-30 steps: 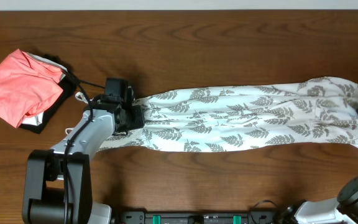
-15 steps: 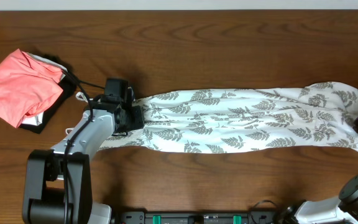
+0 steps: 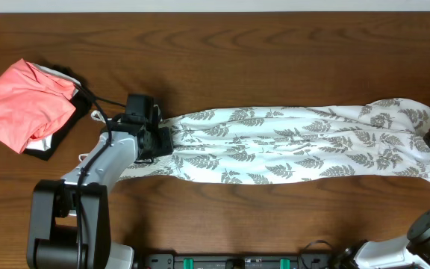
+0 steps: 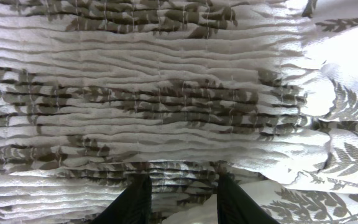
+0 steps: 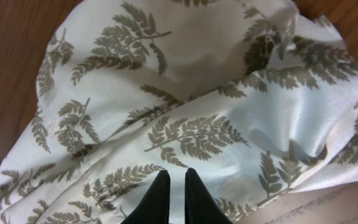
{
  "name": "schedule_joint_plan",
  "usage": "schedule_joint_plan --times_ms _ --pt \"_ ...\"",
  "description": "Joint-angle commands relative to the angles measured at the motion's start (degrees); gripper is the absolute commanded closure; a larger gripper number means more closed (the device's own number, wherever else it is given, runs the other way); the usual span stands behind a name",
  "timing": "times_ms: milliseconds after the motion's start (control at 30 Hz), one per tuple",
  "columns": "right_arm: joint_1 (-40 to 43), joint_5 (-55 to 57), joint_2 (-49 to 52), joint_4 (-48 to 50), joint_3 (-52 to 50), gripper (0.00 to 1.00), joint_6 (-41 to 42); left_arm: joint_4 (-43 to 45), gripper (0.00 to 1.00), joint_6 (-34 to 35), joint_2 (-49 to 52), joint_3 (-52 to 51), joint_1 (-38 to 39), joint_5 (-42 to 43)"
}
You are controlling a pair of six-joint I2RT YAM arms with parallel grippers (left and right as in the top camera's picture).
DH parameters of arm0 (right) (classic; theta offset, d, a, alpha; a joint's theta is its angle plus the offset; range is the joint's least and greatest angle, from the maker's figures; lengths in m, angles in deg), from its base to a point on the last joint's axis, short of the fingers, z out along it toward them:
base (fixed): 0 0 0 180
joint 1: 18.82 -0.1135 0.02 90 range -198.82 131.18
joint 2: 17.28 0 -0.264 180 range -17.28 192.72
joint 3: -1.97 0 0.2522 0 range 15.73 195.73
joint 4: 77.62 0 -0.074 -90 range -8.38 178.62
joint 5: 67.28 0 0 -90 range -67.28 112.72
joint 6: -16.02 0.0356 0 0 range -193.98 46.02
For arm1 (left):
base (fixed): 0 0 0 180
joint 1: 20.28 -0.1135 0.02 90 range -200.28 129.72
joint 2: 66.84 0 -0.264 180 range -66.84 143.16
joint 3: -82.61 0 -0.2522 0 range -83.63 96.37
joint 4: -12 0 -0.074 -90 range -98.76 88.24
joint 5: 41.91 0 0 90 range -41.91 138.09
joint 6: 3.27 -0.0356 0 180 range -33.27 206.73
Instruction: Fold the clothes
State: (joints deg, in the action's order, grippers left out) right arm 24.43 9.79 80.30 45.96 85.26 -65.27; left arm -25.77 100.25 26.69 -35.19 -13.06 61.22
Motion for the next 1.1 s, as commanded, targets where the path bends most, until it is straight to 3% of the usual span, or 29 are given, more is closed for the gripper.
schedule_joint_plan --times_ms 0,333,633,833,1067 --pt "-0.20 3.26 2.29 1.01 -0.76 0.91 -1.27 -0.33 0.64 0.13 0.81 -0.24 -0.02 -0.66" --pt "-0.02 5.46 12.46 6.54 -2.45 0.93 -1.29 -0.92 0.64 0.11 0.81 -0.24 -0.02 -0.66" --pt "0.72 4.94 12.94 9.64 -1.95 0.89 -1.27 -0.98 0.64 0.11 0.81 -0.24 -0.02 -0.68" --pt "1.79 4.66 8.72 4.42 4.31 0.75 -1.49 -0.98 0.64 0.11 0.81 -0.24 -0.02 -0.66" --pt "5.03 6.88 4.42 0.09 7.91 0.50 -1.09 -0.98 0.64 0.11 0.83 -0.24 -0.02 -0.66"
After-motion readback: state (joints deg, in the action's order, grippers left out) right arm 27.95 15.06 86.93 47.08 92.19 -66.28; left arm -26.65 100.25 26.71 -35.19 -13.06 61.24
